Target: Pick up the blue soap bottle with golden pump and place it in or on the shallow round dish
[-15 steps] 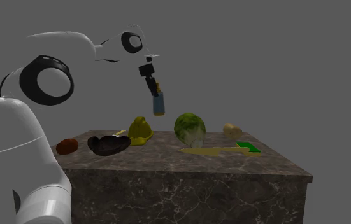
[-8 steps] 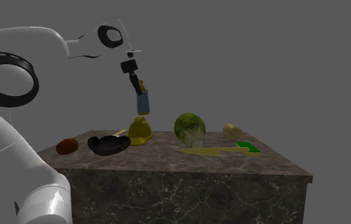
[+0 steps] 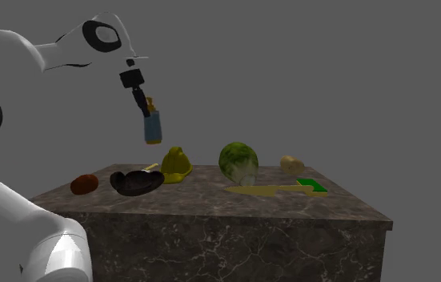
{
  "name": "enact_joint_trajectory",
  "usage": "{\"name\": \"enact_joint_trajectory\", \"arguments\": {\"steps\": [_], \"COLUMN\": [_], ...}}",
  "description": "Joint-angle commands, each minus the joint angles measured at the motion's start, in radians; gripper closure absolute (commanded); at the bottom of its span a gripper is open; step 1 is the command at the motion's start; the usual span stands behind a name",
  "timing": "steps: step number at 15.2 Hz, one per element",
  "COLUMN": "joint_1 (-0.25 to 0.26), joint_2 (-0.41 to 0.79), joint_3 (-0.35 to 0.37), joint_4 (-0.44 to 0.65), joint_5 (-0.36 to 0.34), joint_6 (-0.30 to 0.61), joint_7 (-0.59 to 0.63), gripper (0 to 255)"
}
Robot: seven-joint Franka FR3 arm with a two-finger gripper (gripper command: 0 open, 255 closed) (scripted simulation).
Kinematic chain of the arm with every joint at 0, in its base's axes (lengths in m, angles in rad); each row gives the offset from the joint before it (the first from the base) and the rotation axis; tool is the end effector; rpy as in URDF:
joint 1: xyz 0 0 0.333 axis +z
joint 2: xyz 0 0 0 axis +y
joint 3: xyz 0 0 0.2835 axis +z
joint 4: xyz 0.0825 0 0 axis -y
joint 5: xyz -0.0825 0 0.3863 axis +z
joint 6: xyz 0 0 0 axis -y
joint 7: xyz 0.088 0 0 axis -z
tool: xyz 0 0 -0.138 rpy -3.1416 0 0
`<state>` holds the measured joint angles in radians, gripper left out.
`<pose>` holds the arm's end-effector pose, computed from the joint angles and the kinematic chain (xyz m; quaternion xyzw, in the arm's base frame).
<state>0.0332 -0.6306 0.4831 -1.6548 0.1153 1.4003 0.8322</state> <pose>0.2548 0.2678 0.7465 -0.9723 0.1549 -0.1734 0.0251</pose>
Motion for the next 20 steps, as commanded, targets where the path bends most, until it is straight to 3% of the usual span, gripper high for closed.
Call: {"name": "enact_joint_trajectory", "arguments": {"steps": [1,3,20], "joint_1": [0.016,0.029,0.087], "joint_2": [-0.042,-0.077,-0.241], "joint_3": [-0.001,0.005,0.003], "joint_4": [-0.007,-0.005,-0.365], "joint_5": [0.016,0.030,0.079], "joint_6": [-0.035,-0.069,0.129], "joint_7": [0.016,0.036,0.030], "gripper": [255,255,255]}}
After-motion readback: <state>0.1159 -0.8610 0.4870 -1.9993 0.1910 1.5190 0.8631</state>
